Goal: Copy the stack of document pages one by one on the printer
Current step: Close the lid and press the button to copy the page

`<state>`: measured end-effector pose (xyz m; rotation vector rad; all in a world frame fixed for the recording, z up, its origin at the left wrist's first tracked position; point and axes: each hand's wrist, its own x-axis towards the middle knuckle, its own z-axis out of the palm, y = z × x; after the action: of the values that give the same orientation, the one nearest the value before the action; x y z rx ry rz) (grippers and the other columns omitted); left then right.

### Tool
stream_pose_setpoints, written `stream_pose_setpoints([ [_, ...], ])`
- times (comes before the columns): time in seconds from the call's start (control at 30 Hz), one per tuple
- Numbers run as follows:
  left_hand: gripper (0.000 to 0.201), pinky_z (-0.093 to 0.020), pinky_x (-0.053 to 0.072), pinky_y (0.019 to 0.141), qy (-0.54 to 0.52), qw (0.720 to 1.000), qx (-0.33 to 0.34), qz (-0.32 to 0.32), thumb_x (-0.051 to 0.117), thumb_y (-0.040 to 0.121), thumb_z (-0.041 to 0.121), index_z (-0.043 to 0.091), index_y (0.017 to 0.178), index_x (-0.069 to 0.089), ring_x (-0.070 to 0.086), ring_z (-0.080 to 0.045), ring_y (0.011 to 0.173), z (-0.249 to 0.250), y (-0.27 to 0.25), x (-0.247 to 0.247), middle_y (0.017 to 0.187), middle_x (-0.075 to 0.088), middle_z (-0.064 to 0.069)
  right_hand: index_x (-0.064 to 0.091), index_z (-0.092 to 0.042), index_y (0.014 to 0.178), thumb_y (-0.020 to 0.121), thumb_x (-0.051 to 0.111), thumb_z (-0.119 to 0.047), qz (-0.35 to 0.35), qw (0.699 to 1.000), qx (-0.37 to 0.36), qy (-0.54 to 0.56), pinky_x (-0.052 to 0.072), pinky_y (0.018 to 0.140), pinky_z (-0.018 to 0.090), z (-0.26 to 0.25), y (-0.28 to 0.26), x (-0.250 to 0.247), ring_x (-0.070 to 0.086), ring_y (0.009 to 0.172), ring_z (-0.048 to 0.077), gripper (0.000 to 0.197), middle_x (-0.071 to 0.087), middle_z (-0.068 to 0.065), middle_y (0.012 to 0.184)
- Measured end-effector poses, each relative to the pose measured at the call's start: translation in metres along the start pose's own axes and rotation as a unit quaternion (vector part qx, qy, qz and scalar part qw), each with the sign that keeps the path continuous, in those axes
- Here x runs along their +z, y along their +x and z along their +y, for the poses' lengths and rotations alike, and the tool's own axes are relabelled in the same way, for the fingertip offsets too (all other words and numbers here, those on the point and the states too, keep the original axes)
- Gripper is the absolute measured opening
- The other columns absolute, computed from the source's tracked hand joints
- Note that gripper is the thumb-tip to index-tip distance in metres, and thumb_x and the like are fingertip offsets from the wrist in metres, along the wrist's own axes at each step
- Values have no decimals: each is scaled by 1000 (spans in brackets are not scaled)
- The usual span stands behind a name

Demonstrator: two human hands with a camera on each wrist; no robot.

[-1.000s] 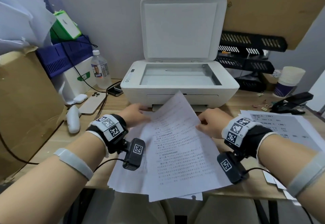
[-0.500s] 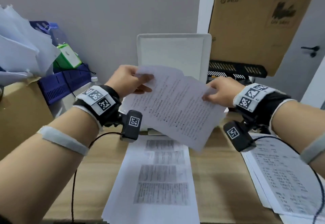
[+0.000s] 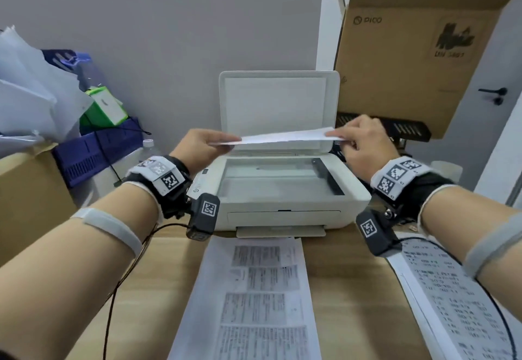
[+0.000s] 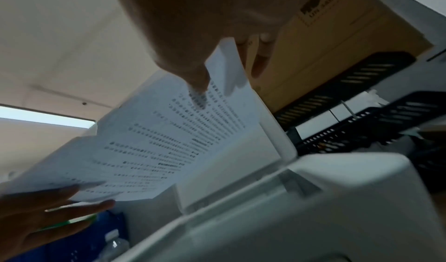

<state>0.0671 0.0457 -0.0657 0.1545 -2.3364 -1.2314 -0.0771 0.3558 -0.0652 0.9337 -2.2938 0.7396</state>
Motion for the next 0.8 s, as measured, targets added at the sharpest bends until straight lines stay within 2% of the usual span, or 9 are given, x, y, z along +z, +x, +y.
stream_pose_setpoints([
  [0.07,19,-33,45,104,81,995,-36,-50,71,90,29,33,108,75,65,-8,106,-14,3,5,117,72,6,72,-26,118,94,52,-8,-59,998,19,-2,33,94,27,9,-5,23,47,107,26,36,53,7,106],
  [0.2,30,-23,37,99,196,969,-74,-132,69,90,33,31,120,71,59,-12,117,-26,6,16,127,66,6,67,-22,128,99,49,-15,-175,982,66,-14,34,98,24,19,-14,54,53,118,29,35,57,12,126],
  [0.27,38,-20,35,98,231,954,-91,-168,70,87,44,30,123,69,57,-8,116,-29,8,17,130,64,10,62,-23,134,100,47,-24,-232,969,78,-32,35,102,27,22,-18,64,51,125,28,36,54,11,136],
  [0.37,55,-20,35,100,250,937,-118,-213,69,79,61,29,123,69,56,-4,117,-32,11,18,129,63,17,53,-30,141,97,46,-51,-309,946,88,-49,33,112,36,23,-26,69,42,136,24,48,45,7,148],
  [0.47,61,-25,36,105,264,924,-134,-243,67,74,71,34,122,69,55,-4,117,-35,12,21,124,63,21,47,-33,143,96,39,-62,-325,940,87,-52,26,116,40,24,-36,72,33,141,21,57,38,4,151],
  [0.53,54,-26,37,104,307,911,-121,-249,65,81,64,35,127,66,55,-8,116,-35,12,23,122,62,16,44,-36,145,97,34,-61,-306,947,93,-44,25,116,38,25,-41,75,30,141,19,55,36,1,152],
  [0.63,39,-28,37,107,351,895,-108,-252,60,93,46,36,130,62,54,-14,121,-40,14,29,135,60,6,43,-36,145,101,28,-55,-301,947,89,-65,28,115,38,26,-44,78,30,140,19,50,36,0,151],
  [0.73,36,-24,32,107,361,893,-124,-237,50,98,40,32,132,61,51,-16,125,-42,15,36,137,57,6,46,-30,139,103,25,-48,-308,943,75,-100,36,107,42,23,-44,77,38,132,25,46,40,7,144],
  [0.8,36,-22,31,102,357,898,-127,-225,48,100,35,28,133,60,50,-16,122,-41,17,41,132,59,6,40,-30,144,103,22,-48,-315,938,68,-126,35,108,43,21,-43,78,37,133,27,48,39,9,147],
])
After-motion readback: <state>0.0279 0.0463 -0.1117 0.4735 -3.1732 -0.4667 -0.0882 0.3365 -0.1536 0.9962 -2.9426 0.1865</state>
